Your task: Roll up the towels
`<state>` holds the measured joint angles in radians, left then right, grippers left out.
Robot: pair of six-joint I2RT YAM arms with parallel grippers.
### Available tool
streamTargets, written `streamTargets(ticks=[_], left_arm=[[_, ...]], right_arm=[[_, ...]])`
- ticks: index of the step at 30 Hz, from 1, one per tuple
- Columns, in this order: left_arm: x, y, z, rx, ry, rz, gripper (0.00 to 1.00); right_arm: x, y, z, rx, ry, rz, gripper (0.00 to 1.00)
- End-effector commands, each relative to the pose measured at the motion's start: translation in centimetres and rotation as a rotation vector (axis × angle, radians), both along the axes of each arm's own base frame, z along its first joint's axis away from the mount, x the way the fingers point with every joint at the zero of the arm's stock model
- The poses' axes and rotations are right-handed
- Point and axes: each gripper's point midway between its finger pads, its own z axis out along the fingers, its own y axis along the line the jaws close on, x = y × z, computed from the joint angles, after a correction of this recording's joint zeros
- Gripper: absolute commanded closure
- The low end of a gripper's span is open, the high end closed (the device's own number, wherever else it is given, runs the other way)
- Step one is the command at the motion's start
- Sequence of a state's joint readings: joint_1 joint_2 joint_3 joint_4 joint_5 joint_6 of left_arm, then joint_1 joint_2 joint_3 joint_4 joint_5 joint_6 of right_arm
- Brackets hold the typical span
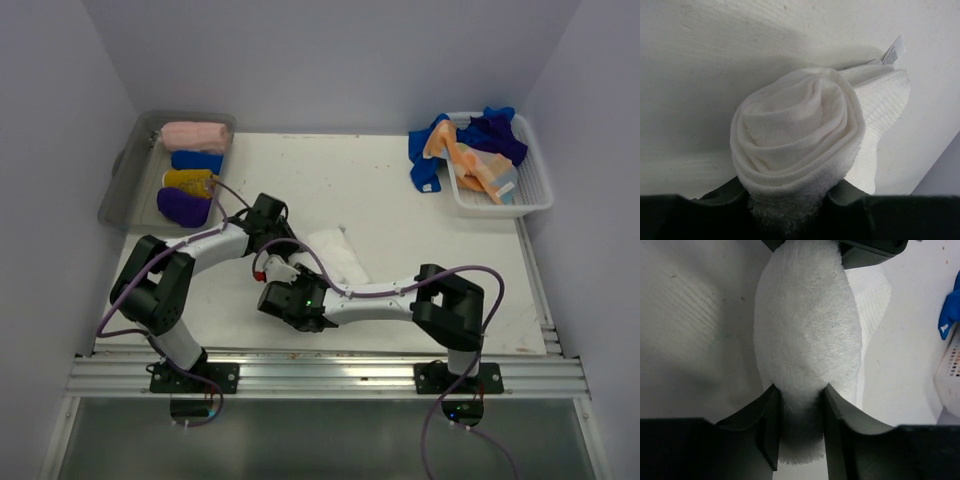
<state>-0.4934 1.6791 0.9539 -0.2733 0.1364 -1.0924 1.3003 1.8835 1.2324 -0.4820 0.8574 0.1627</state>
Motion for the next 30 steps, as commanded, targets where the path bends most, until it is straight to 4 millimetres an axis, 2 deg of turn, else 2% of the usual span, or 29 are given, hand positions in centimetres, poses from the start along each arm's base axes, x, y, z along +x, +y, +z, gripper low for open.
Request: streamTargets(ticks=[1, 2, 4, 5, 6, 9, 10, 11, 12, 13, 14, 15, 16, 17, 19, 21, 25, 30], left_arm=[[-0.7, 0.1, -0.3, 0.026, 0.038, -0.011, 1.00], [-0.7, 0.1, -0.2, 0.025, 0.036, -0.011, 1.00], [-0.6, 0.1, 0.0, 0.023, 0.030, -0.014, 0.99], [-0.4, 0.0, 0.2, 0.021, 0.021, -0.018, 0.96], [-0.3, 0.0, 0.4, 0.021, 0.014, -0.018, 0.91], [0.2, 0.1, 1.2, 0.017, -0.013, -0.018, 0.64], [0.5, 0.2, 1.8, 0.014, -0.031, -0.020, 0.46], [0.6, 0.3, 2.1, 0.010, -0.040, -0.017, 0.35], [1.1, 0.5, 2.6, 0.004, -0.062, -0.013, 0.18], [1.2, 0.5, 3.2, -0.004, -0.079, -0.013, 0.13], [1.4, 0.6, 3.6, -0.008, -0.093, -0.010, 0.09], [1.6, 0.7, 4.0, -0.011, -0.109, -0.011, 0.07], [1.8, 0.8, 4.4, -0.015, -0.125, -0.010, 0.05], [1.9, 0.8, 4.6, -0.016, -0.129, -0.009, 0.05], [1.9, 0.6, 4.7, -0.023, -0.138, -0.021, 0.05], [1.9, 0.4, 4.7, -0.034, -0.142, -0.031, 0.04], [1.4, 0.0, 3.9, -0.062, -0.136, -0.050, 0.04], [1.2, -0.6, 2.9, -0.082, -0.136, -0.085, 0.03]], right_arm=[[1.0, 0.1, 0.0, 0.037, -0.033, -0.055, 0.68], [1.0, 0.1, 0.1, 0.055, -0.026, -0.062, 0.83], [0.9, 0.4, 0.2, 0.115, 0.010, -0.065, 0.93], [0.9, 0.2, 0.8, 0.159, 0.020, -0.078, 0.99], [1.0, 0.1, 0.7, 0.196, 0.058, -0.087, 1.00], [0.9, -0.2, 1.4, 0.326, 0.128, -0.110, 1.00], [1.1, 0.0, 1.2, 0.388, 0.188, -0.113, 1.00], [0.9, -0.5, 1.4, 0.441, 0.216, -0.127, 1.00], [0.9, -0.6, 1.2, 0.488, 0.276, -0.133, 1.00], [1.0, -0.3, 1.4, 0.550, 0.300, -0.144, 1.00], [0.8, -0.8, 0.8, 0.571, 0.330, -0.156, 1.00], [1.3, -1.2, 1.4, 0.620, 0.348, -0.171, 1.00], [0.9, -0.6, 1.5, 0.670, 0.393, -0.154, 1.00], [0.6, -0.8, 1.0, 0.691, 0.426, -0.167, 1.00], [1.2, -0.9, 1.4, 0.760, 0.452, -0.184, 1.00], [0.4, -0.6, 0.9, 0.820, 0.531, -0.185, 1.00], [0.9, -0.7, 1.1, 0.950, 0.597, -0.223, 1.00], [0.8, -1.3, 0.4, 1.019, 0.671, -0.251, 1.00]])
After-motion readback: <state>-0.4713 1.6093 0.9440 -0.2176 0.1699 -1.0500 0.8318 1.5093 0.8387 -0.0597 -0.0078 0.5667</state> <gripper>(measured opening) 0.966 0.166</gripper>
